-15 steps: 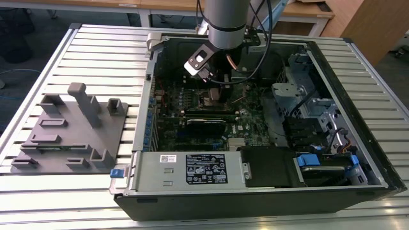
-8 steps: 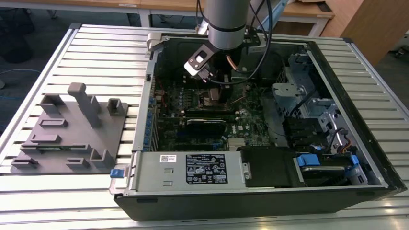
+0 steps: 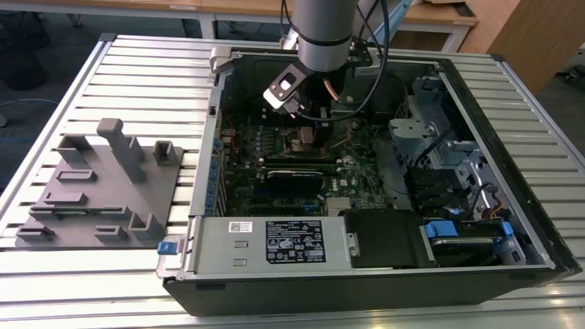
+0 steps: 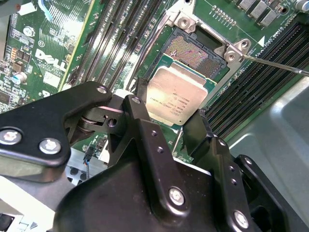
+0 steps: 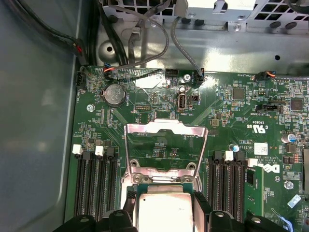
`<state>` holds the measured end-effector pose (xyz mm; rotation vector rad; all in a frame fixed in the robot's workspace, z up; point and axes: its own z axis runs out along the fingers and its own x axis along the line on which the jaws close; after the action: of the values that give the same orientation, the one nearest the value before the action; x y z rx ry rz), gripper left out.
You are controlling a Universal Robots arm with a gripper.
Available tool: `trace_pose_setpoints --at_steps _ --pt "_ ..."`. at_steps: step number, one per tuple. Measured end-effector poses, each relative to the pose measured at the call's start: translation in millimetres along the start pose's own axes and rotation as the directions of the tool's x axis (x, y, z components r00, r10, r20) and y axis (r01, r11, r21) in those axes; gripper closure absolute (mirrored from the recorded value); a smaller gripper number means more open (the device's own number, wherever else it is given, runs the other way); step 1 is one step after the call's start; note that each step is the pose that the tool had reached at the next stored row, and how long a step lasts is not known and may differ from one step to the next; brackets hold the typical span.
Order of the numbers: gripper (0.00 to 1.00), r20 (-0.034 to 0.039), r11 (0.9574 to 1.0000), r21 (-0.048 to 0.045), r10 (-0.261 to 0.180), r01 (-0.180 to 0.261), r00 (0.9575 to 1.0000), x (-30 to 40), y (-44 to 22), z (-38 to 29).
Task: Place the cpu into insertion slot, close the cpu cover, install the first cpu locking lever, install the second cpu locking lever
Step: 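Place the cpu into insertion slot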
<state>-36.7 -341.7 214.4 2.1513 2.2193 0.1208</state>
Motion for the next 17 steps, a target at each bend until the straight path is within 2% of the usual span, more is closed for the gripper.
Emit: trace_pose_setpoints --at_steps 17 --pt "0.46 0.0008 1.0 0.0002 0.005 -0.005 1.0 -0.1 -0.8 3.1"
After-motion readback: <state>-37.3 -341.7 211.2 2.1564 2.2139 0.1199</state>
